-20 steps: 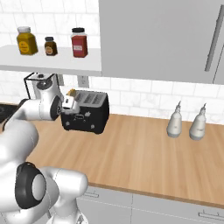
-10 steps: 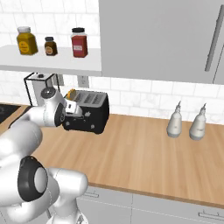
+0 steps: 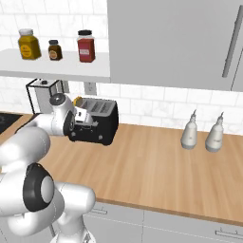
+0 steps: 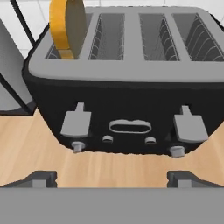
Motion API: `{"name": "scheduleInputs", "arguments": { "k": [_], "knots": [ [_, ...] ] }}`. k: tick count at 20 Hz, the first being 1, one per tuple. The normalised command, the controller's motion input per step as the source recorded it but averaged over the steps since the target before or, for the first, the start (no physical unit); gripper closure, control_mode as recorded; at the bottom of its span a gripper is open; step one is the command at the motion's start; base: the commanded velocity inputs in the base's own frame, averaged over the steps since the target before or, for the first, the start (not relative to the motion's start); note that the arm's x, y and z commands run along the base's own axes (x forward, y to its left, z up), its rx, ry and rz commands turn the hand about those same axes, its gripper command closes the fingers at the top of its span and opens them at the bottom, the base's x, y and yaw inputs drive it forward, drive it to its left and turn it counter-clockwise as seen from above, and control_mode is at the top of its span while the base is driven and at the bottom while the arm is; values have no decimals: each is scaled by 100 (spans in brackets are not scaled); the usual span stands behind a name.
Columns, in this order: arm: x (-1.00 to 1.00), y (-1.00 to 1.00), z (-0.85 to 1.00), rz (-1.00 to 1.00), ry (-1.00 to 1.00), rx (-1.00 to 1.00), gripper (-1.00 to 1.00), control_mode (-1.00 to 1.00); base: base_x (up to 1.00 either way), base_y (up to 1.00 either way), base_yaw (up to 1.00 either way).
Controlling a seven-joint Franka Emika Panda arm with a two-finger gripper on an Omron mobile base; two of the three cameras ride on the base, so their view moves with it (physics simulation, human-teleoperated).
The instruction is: Start the toaster. Once the lever pops up, take the bread to the plate on the dining counter.
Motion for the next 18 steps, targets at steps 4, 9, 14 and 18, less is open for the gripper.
{"name": "scheduleInputs", "arguments": {
  "k": [4, 9, 14, 18],
  "knots": [
    [7, -5, 0, 0, 0, 0, -100, -100, 0, 0, 0],
    [0, 0, 0, 0, 0, 0, -100, -100, 0, 0, 0],
    [6, 0, 0, 0, 0, 0, -100, -100, 0, 0, 0],
    [21, 0, -3, 0, 0, 0, -100, -100, 0, 0, 0]
  ]
}}
